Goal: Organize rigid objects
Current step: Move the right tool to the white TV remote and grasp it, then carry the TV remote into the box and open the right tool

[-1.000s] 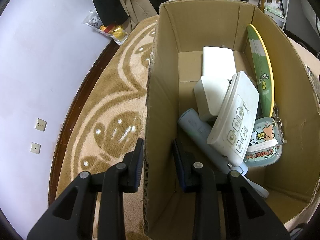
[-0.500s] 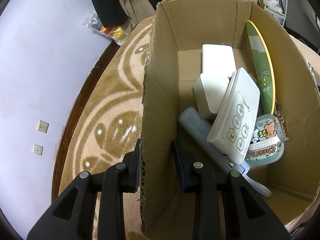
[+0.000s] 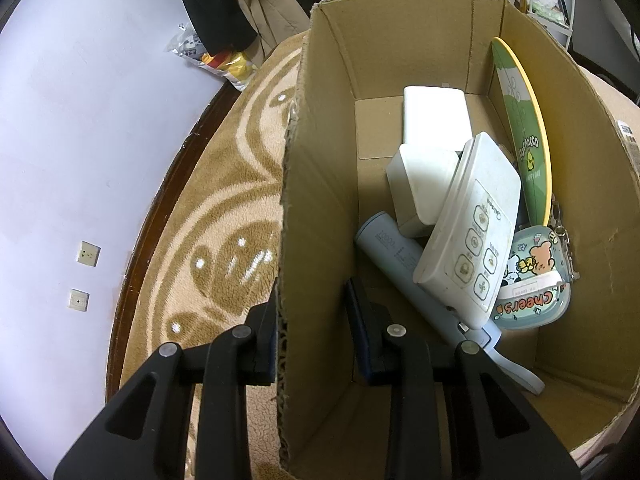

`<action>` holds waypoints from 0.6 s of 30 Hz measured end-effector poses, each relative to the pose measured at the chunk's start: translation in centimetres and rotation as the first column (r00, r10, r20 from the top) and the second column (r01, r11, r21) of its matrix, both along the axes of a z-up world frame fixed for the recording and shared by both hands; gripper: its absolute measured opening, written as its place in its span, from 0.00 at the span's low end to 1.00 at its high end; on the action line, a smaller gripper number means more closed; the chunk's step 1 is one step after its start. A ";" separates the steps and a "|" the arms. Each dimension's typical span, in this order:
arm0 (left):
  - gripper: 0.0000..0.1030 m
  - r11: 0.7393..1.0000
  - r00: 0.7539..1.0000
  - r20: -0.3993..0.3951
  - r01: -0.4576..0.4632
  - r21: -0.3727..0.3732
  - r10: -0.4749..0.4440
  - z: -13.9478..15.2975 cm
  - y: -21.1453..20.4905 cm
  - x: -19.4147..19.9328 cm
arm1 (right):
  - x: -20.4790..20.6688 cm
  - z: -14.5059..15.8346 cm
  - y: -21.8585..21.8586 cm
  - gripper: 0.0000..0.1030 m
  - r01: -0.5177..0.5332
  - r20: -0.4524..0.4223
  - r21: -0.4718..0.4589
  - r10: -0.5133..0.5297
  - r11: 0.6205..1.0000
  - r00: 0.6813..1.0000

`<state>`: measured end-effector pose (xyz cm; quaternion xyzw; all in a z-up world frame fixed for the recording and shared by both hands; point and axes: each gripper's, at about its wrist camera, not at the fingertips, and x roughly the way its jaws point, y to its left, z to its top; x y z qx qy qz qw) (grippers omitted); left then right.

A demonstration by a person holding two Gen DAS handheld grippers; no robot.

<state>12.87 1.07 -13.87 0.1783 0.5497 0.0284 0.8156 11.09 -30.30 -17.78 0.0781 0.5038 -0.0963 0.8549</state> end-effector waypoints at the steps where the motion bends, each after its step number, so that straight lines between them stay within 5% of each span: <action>1: 0.28 1.000 1.000 0.000 -0.001 0.000 0.001 0.0 0.0 0.0 | 0.0 0.1 0.0 0.43 0.006 0.002 -0.002 -0.006 1.000 1.000; 6: 0.28 1.000 1.000 0.000 -0.002 0.001 0.002 0.1 -0.1 0.0 | -0.3 0.4 0.3 0.42 0.075 0.030 -0.001 -0.075 0.997 0.997; 18: 0.28 1.000 1.000 -0.003 -0.005 -0.012 0.005 0.1 0.2 0.1 | 0.7 4.4 3.6 0.42 0.050 0.109 0.020 -0.052 0.999 0.993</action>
